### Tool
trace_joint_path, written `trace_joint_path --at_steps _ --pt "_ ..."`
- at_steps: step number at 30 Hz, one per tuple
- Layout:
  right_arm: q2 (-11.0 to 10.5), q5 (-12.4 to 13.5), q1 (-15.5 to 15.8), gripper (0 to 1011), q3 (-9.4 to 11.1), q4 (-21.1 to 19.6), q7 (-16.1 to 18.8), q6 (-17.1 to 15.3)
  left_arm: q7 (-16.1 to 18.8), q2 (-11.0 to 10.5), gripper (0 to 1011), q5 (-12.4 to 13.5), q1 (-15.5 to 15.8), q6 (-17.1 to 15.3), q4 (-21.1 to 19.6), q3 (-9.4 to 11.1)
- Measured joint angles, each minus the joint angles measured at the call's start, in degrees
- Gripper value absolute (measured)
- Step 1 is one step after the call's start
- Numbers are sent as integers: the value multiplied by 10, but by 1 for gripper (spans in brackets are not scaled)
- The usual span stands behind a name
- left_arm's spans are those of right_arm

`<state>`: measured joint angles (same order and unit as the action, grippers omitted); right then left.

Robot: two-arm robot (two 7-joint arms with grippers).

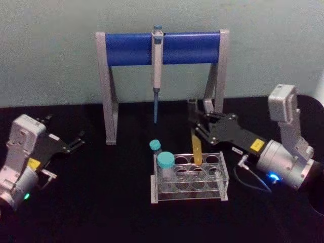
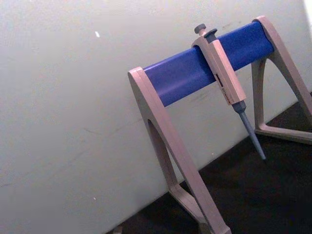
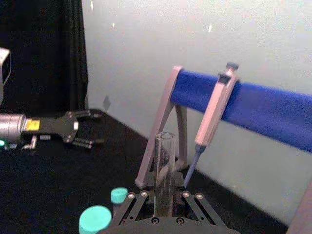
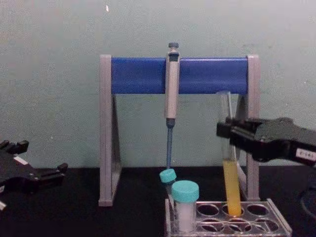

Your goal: Pick up the test tube from the test tube rack, shake it, then place it back into the test tube rack.

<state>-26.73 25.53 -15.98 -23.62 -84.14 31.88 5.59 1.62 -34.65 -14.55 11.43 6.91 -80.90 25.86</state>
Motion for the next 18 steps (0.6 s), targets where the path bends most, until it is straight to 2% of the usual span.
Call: trace_joint_path --at_steps 11,18 --pt "12 16 29 229 40 -17 -14 66 0 0 1001 0 0 0 0 0" --pt "18 15 37 229 56 -16 -25 73 0 0 1001 0 0 0 0 0"
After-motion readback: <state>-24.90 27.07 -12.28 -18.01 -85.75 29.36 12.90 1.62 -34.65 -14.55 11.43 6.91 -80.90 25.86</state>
